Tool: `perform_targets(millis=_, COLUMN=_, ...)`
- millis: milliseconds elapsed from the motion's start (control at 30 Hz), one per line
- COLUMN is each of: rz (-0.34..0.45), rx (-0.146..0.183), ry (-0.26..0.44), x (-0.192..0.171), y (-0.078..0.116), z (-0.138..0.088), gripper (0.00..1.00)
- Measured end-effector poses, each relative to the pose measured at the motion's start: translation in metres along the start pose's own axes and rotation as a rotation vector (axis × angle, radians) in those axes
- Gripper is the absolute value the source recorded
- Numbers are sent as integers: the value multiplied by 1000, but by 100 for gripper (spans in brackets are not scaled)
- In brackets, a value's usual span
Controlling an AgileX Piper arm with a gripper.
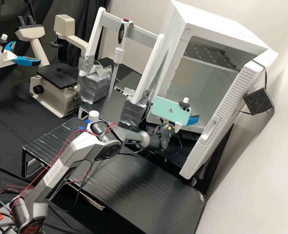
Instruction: Move the petri dish to the microscope
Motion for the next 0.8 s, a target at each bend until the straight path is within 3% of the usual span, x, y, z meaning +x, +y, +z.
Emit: perform_targets(millis=800, rz=-4, rx=-6, ry=1, x=0, y=0, z=0, gripper=0)
